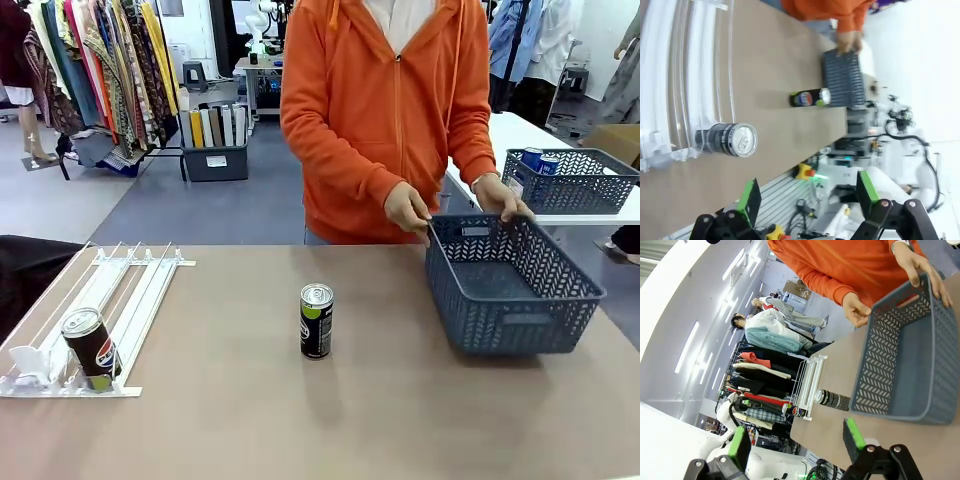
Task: Retrieve and store the cans from the dispenser.
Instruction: Pick up one can from the Automatic Can Dispenser and place it in the middle of the table.
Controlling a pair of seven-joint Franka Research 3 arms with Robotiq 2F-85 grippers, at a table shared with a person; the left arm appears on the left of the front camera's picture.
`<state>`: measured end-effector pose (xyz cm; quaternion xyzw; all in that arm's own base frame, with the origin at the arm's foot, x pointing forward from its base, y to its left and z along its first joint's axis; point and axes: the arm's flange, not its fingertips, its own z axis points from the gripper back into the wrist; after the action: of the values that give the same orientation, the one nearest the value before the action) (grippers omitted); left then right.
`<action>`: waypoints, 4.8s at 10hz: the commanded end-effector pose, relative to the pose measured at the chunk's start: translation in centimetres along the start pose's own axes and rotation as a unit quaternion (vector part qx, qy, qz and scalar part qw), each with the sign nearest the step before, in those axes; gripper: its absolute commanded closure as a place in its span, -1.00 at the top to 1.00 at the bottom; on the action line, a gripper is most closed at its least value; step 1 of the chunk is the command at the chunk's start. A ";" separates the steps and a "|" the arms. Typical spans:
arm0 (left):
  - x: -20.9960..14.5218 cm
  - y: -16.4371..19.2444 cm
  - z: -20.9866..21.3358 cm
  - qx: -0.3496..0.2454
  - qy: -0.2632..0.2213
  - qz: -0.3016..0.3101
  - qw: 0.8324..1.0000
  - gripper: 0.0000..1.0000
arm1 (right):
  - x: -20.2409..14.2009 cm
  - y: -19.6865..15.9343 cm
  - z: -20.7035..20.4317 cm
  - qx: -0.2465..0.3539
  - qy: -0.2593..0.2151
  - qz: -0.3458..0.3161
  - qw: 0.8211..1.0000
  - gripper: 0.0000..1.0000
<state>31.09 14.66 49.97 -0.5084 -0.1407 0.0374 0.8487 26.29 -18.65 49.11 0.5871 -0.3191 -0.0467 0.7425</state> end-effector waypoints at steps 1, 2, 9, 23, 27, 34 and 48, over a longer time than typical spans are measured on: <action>1.3 1.1 -1.5 -0.020 0.034 0.016 0.999 1.00 | 0.4 0.3 -0.2 0.013 -0.010 0.006 1.000 1.00; 0.0 0.0 0.0 0.000 0.000 0.000 1.000 1.00 | 0.4 0.3 -0.2 0.013 -0.010 0.006 1.000 1.00; 0.0 0.0 0.0 0.000 0.000 0.000 1.000 1.00 | 0.4 0.3 -0.2 0.013 -0.010 0.006 1.000 1.00; 1.2 -10.9 -16.3 0.475 0.076 -0.027 0.876 1.00 | 0.4 0.3 -0.2 0.013 -0.010 0.006 1.000 1.00; 1.5 -7.6 -21.6 0.485 0.102 -0.044 0.867 1.00 | 0.4 0.3 -0.2 0.013 -0.010 0.006 1.000 1.00; 1.7 -3.5 -22.5 0.502 0.106 0.018 0.858 1.00 | 0.4 0.3 -0.2 0.013 -0.010 0.006 1.000 1.00; 1.7 -2.4 -23.2 0.498 0.113 0.026 0.859 -1.00 | 0.4 0.3 -0.2 0.013 -0.010 0.006 1.000 1.00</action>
<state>39.15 -6.02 41.48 -0.0161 0.0210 0.0520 0.9983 26.29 -18.63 49.12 0.5871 -0.3190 -0.0465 0.7426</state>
